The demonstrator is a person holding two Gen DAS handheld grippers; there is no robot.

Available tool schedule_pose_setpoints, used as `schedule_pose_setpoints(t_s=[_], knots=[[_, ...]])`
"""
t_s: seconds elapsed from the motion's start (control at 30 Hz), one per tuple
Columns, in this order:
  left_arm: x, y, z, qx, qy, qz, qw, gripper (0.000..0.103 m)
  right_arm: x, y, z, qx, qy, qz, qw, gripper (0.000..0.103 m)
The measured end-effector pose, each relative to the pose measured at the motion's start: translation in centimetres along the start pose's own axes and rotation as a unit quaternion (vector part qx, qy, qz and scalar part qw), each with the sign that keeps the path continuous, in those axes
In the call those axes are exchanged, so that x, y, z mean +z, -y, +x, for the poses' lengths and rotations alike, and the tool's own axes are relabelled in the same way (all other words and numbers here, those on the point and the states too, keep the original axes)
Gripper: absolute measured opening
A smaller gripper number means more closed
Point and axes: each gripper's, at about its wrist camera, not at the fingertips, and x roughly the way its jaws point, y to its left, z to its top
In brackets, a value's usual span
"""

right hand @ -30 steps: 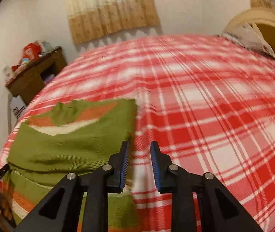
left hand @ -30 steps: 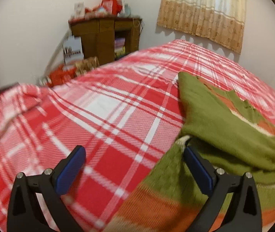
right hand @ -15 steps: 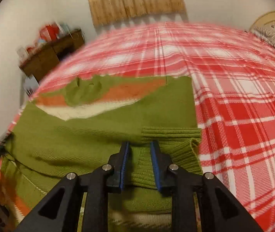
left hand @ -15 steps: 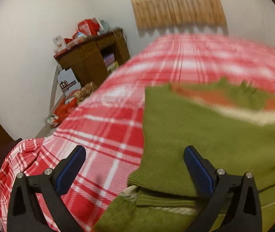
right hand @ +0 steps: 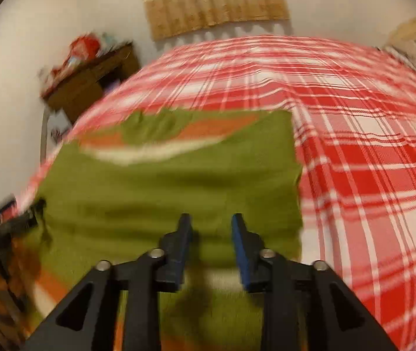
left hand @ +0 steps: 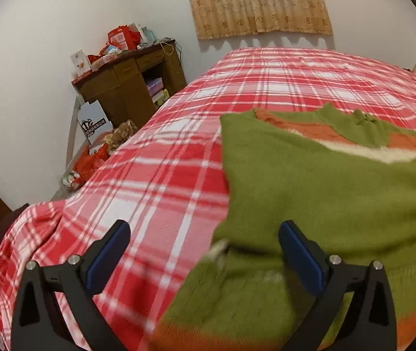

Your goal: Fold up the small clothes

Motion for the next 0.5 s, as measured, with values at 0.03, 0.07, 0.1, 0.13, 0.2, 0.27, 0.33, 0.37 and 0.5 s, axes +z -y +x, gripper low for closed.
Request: schedule_pose_setpoints(t_s=[0.03,0.07,0.1,0.13,0.2,0.27,0.33,0.37,0.5], knots=[[-0.7,-0.5,-0.5,-0.010,-0.006,-0.002,0.9999,0.103,-0.7,-0.4,-0.6,-0.007,0.014,-0.028,0.999,0.047],[-1.1,-0.9,-0.8,-0.016,-0.011,-0.003,0.9998,0.103,-1.4,-0.8,-0.9,-0.024,0.009,-0.052,0.998,0.052],[-2.0,-1.5,-1.4,-0.023,-0.016,0.000,0.9996,0.103,-2.2,-1.2,-1.1,-0.062,-0.016,-0.072,0.995,0.066],[-2.6,-2.0,-1.9,-0.026,-0.015,0.002,0.9995,0.103,-2.8,-1.2,-2.0,-0.072,-0.010,-0.072,0.995,0.068],[-4.1,-3.5,-3.4,-0.039,-0.006,0.006,0.9992,0.103,-4.1,-0.8,-4.0,-0.067,-0.013,-0.054,0.996,0.068],[-5.5,-5.2,-5.0,-0.061,0.004,0.013,0.9980,0.103,-6.1,0.1,-7.2,-0.052,0.014,-0.027,0.998,0.068],[-6.8,-6.7,-6.4,-0.079,0.011,0.022,0.9966,0.103,-8.2,1.5,-10.6,-0.046,0.040,0.003,0.998,0.068],[-7.7,-7.7,-7.2,-0.092,0.012,0.025,0.9954,0.103,-9.3,2.2,-12.3,-0.051,0.051,0.019,0.997,0.068],[-10.2,-9.7,-8.7,-0.134,0.010,0.032,0.9904,0.103,-13.5,4.0,-16.8,-0.034,0.070,0.075,0.994,0.068]])
